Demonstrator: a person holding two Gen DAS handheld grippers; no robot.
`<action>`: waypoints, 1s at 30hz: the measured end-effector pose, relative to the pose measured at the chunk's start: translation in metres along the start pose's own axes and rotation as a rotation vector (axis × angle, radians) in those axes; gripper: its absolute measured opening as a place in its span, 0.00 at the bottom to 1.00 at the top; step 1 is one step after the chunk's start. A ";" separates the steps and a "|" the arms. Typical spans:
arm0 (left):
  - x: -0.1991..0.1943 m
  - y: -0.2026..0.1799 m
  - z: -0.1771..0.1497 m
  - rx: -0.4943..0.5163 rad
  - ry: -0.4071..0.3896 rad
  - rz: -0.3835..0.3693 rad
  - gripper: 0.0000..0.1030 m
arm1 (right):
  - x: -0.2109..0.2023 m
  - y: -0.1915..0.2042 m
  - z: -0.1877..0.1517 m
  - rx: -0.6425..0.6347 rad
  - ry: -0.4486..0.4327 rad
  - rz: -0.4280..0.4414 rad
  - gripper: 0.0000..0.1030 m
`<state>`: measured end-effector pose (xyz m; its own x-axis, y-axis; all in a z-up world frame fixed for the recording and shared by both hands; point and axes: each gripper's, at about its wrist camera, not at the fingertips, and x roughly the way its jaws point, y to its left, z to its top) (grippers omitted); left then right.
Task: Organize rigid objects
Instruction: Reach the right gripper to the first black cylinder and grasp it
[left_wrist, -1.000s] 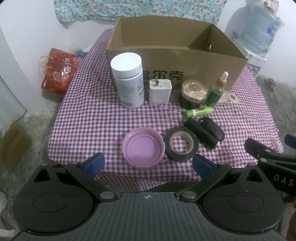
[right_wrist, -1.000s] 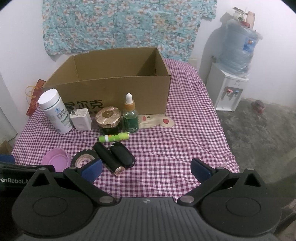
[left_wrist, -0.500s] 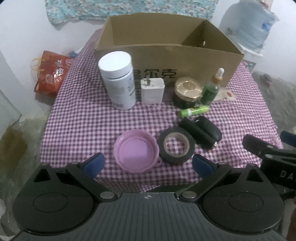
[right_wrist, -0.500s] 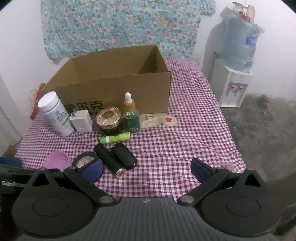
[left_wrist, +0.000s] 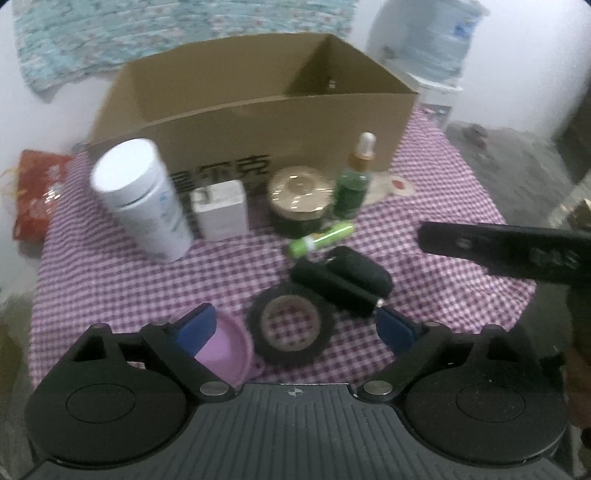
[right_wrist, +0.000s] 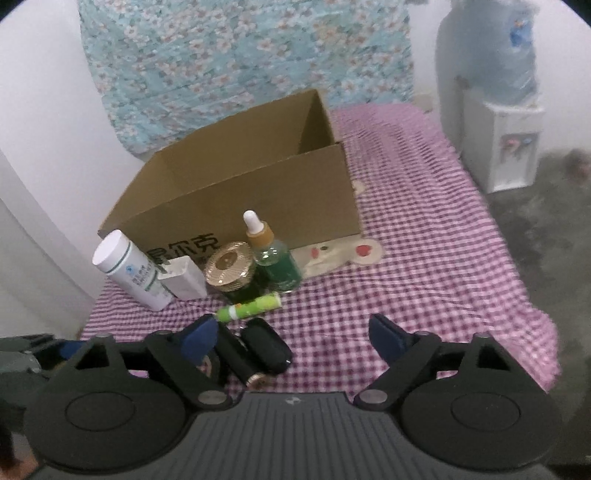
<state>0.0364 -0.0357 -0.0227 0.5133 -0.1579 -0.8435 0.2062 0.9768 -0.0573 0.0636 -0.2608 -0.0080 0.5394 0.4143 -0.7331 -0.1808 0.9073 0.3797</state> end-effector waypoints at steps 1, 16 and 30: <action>0.003 -0.002 0.001 0.011 0.001 -0.009 0.87 | 0.006 -0.002 0.002 0.010 0.013 0.023 0.73; 0.039 -0.019 0.006 0.112 0.062 -0.091 0.57 | 0.082 -0.001 0.009 -0.036 0.220 0.141 0.41; 0.041 -0.032 0.001 0.154 0.073 -0.106 0.56 | 0.088 0.015 0.013 -0.190 0.288 0.086 0.23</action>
<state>0.0521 -0.0733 -0.0552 0.4212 -0.2420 -0.8741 0.3835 0.9209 -0.0701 0.1190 -0.2121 -0.0595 0.2659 0.4685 -0.8425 -0.3802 0.8541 0.3550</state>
